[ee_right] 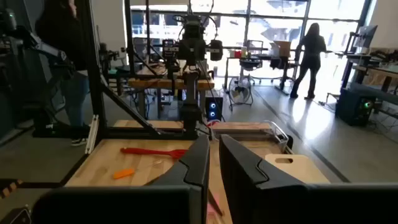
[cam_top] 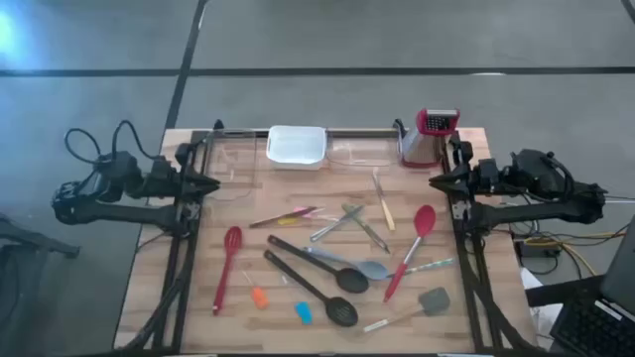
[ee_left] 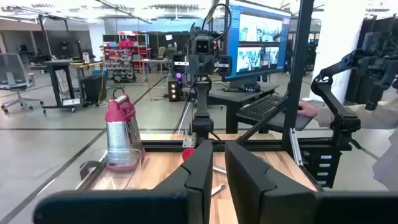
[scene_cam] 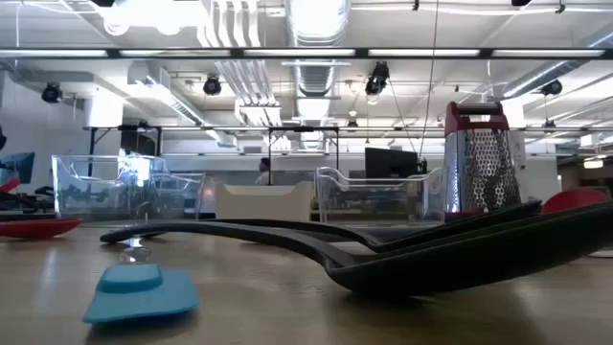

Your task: Pick & Place Kitchen Items

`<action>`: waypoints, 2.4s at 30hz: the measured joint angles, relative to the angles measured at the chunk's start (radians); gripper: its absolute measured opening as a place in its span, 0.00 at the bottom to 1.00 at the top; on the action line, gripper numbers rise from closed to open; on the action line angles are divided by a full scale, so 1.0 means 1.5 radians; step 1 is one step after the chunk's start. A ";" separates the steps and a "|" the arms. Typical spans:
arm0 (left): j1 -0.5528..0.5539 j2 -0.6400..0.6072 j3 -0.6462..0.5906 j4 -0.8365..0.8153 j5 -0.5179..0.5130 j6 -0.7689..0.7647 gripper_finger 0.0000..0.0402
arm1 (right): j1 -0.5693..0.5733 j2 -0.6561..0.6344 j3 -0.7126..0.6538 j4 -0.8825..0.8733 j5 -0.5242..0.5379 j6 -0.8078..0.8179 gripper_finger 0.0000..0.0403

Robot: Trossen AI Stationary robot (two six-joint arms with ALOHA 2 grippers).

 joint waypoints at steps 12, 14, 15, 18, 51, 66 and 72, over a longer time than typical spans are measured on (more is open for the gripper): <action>0.000 0.000 0.000 0.000 0.000 0.000 0.13 | 0.000 0.000 0.000 0.000 0.000 0.000 0.08; 0.000 0.000 0.000 0.000 0.000 0.000 0.13 | 0.000 0.000 0.000 0.000 0.000 0.000 0.08; 0.000 0.000 0.000 0.000 0.000 0.000 0.13 | 0.000 0.000 0.000 0.000 0.000 0.000 0.08; 0.000 0.000 0.000 0.000 0.000 0.000 0.13 | 0.000 0.000 0.000 0.000 0.000 0.000 0.08; 0.000 0.000 0.000 0.000 0.000 0.013 0.13 | 0.000 -0.001 0.000 0.018 0.002 -0.316 0.08; 0.000 0.000 0.000 0.009 0.000 0.183 0.13 | 0.000 0.014 0.000 0.041 -0.013 -0.476 0.08; 0.000 0.000 0.000 0.009 0.000 0.185 0.13 | 0.000 0.051 0.000 0.183 -0.142 -0.322 0.08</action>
